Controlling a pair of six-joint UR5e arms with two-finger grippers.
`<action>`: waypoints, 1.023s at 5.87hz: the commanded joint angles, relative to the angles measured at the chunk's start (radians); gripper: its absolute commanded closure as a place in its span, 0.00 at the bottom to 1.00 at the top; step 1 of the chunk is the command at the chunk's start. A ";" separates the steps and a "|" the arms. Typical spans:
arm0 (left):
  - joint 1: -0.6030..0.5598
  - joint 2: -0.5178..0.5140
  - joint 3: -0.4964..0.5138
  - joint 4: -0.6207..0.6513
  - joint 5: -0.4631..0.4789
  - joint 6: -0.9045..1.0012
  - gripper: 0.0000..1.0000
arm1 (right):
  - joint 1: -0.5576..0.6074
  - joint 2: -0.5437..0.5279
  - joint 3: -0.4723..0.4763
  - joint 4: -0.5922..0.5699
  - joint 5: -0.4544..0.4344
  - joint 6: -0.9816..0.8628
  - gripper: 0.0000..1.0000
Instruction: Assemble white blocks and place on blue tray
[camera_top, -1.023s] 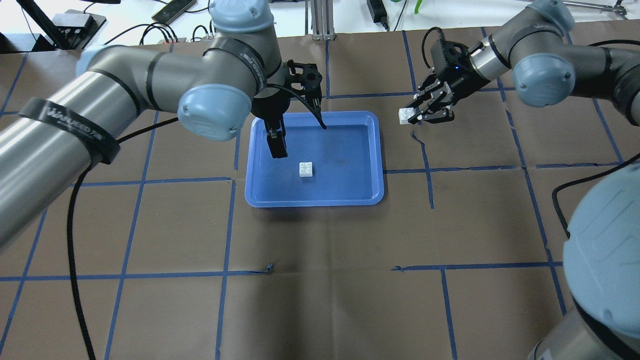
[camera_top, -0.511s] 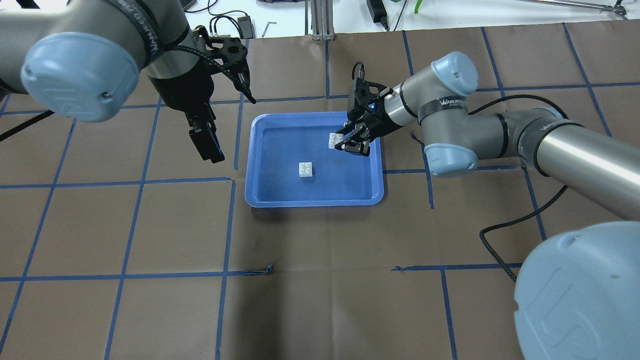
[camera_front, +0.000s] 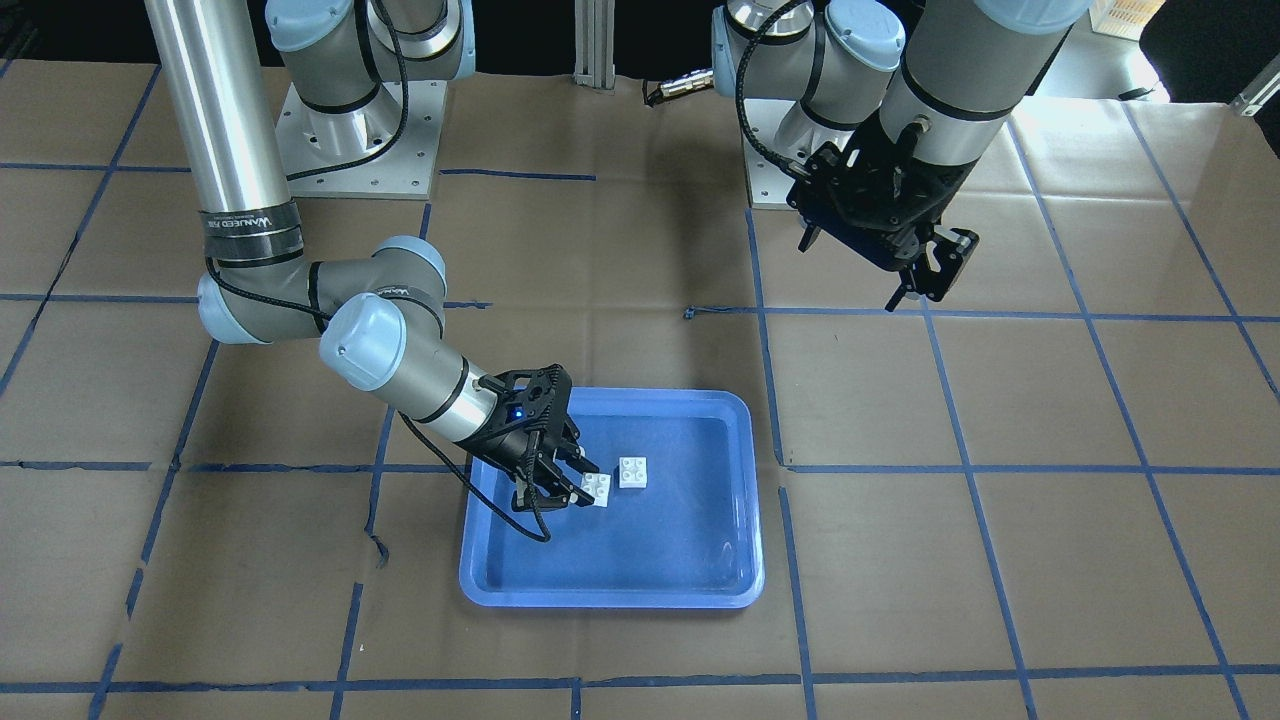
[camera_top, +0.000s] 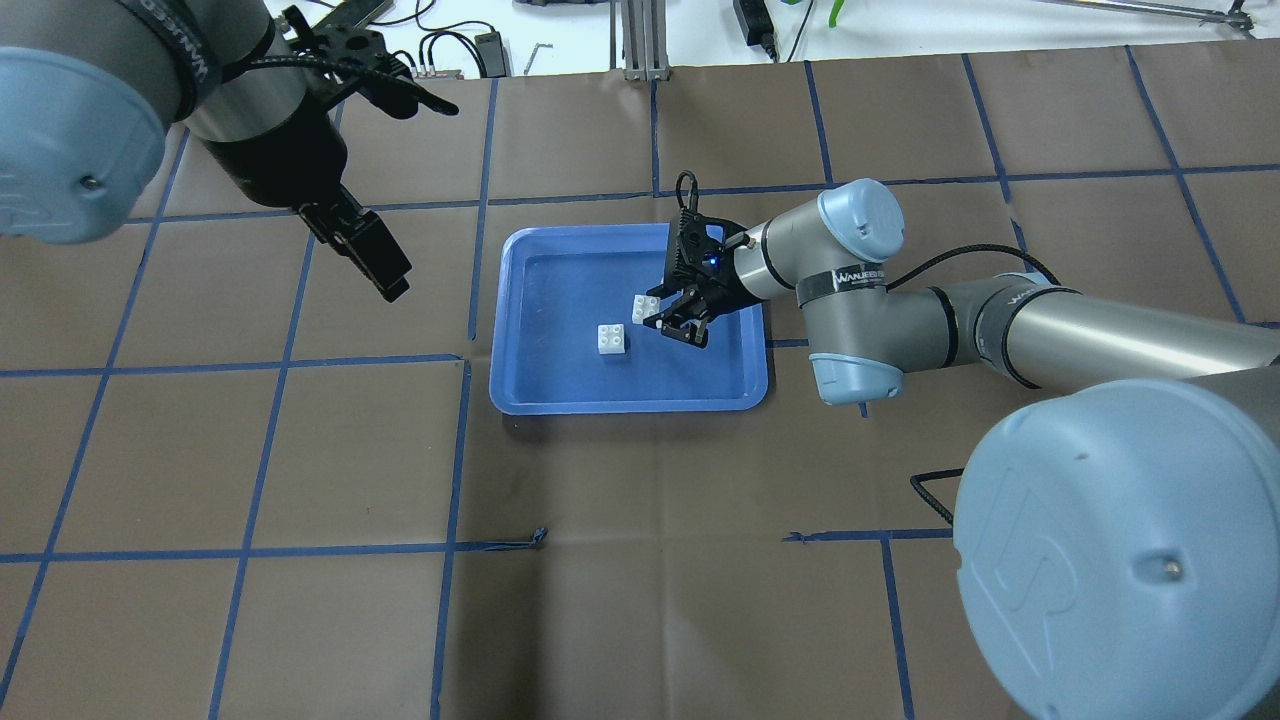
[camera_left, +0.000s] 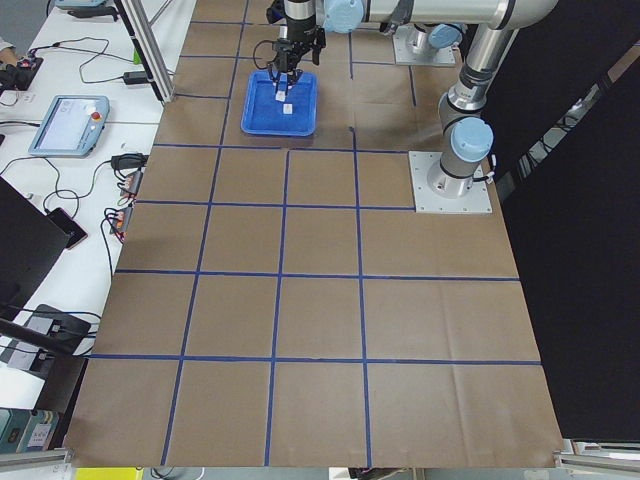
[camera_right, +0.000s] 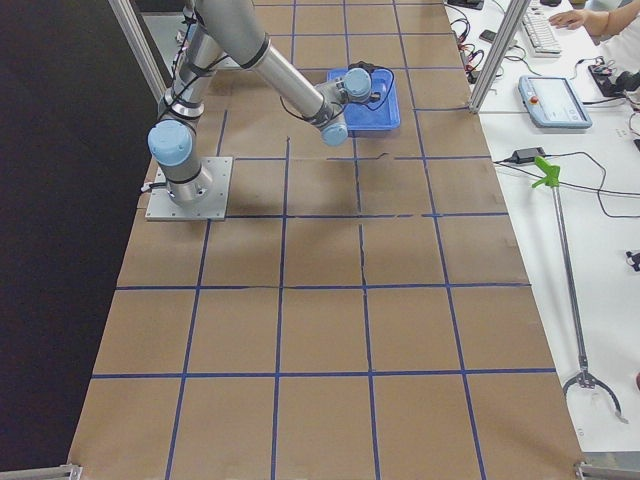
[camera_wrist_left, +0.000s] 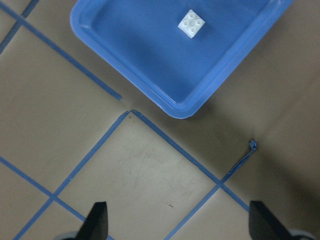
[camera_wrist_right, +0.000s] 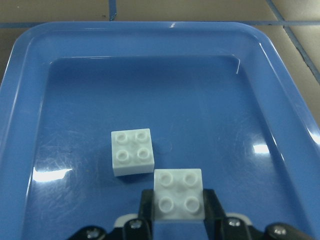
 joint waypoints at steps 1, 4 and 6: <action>0.014 0.046 -0.009 -0.005 0.035 -0.335 0.01 | 0.020 0.005 0.001 -0.003 -0.002 0.003 0.74; 0.008 0.052 -0.007 -0.002 0.058 -0.635 0.01 | 0.021 0.007 0.006 -0.001 -0.009 0.003 0.74; 0.008 0.051 -0.009 0.000 0.057 -0.635 0.01 | 0.027 0.005 0.006 0.003 -0.009 -0.003 0.74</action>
